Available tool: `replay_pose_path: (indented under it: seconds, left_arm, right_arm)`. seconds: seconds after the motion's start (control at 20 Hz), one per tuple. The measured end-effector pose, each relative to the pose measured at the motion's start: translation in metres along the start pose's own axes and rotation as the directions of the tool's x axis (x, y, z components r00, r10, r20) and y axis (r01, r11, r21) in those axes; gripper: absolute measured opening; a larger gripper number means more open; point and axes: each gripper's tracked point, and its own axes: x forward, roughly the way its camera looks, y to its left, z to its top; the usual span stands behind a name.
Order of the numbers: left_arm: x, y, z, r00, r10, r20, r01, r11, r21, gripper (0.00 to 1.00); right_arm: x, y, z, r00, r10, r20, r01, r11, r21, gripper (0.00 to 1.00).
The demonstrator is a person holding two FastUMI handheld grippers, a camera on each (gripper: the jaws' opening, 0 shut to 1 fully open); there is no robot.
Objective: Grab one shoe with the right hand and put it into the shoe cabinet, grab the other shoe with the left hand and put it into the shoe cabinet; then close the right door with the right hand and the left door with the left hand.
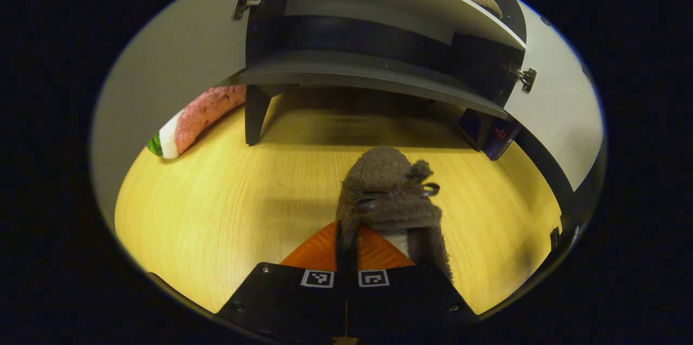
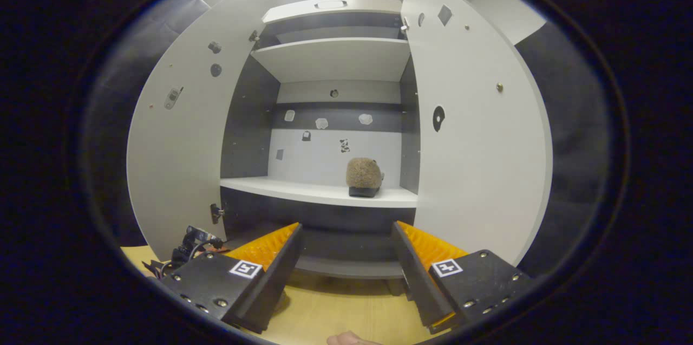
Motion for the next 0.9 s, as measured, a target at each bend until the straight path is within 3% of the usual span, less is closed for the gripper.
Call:
replay_pose_path:
  seconds: [0.25,0.55,0.9]
  left_arm:
    - [-0.05,-0.017,0.064,0.976,0.013,0.217,-0.037,0.994,0.103,0.02]
    - [-0.098,-0.035,0.134,0.925,0.017,0.378,-0.065,0.991,0.115,0.02]
    - [-0.147,-0.057,0.244,0.83,0.019,0.558,-0.082,0.993,0.088,0.02]
  right_arm:
    - [-0.002,-0.02,-0.008,0.999,-0.028,-0.026,0.029,1.0,0.006,0.98]
    - [-0.009,-0.038,0.001,0.999,-0.044,-0.014,0.044,0.998,0.036,0.98]
    - [-0.013,-0.039,0.025,1.0,0.011,0.03,-0.013,0.999,0.049,0.98]
